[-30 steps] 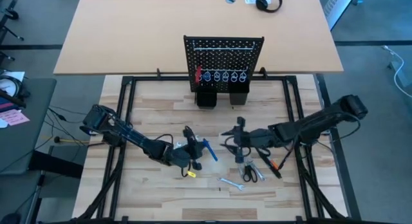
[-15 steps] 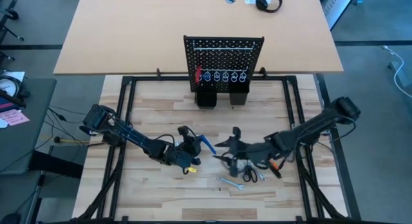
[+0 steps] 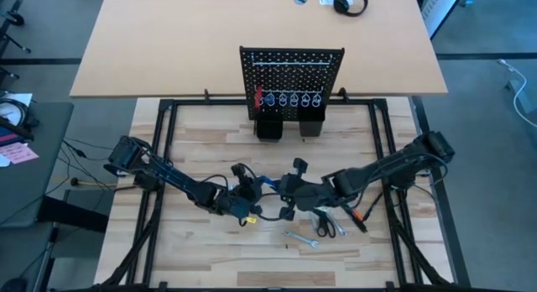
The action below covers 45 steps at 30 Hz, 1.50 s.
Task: Hang tools onto peg board
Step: Hang the blue hexagonal T handle wrench on the pegboard
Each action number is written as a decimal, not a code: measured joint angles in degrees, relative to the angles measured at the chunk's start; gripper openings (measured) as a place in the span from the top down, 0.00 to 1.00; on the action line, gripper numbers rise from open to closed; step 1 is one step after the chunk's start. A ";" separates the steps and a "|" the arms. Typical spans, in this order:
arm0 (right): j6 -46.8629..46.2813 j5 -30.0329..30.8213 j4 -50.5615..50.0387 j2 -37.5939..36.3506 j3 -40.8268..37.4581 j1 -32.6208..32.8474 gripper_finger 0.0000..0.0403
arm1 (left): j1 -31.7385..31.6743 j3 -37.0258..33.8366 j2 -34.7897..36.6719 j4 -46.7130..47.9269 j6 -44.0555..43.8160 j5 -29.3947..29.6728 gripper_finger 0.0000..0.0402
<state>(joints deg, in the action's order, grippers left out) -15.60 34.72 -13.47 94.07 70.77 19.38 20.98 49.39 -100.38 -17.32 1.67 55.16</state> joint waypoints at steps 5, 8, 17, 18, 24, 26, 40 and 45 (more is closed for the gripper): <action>-0.44 0.09 -2.12 -1.85 0.01 -0.31 0.92 | 0.58 0.02 0.63 1.40 1.23 -0.80 0.90; -1.23 0.84 -4.80 -4.92 0.05 -0.66 0.92 | 0.86 0.07 2.40 7.29 -2.12 -0.41 0.82; 3.16 4.67 -24.59 -12.84 14.73 -8.30 0.92 | 3.75 0.04 5.66 33.64 -24.60 2.27 0.71; 4.75 4.63 -26.32 -12.90 17.54 -9.95 0.92 | 4.18 -0.08 5.64 34.35 -26.17 3.25 0.71; 10.04 -2.60 -38.06 -8.48 36.84 -20.10 0.92 | 5.57 -2.92 5.55 32.86 -29.05 7.13 0.72; 11.26 -4.62 -41.83 -6.03 42.39 -23.12 0.92 | 5.57 -3.50 5.55 32.94 -30.01 7.34 0.72; 13.50 -12.37 -53.52 4.80 53.28 -30.08 0.92 | 5.54 -3.80 5.55 32.79 -30.43 7.38 0.72; 14.19 -12.31 -52.83 3.92 53.30 -30.08 0.92 | 5.52 -3.80 5.55 32.79 -30.42 7.36 0.72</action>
<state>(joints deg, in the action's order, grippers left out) -1.41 22.41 -66.30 97.98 124.07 -10.70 26.50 45.58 -94.83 15.46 -28.75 62.52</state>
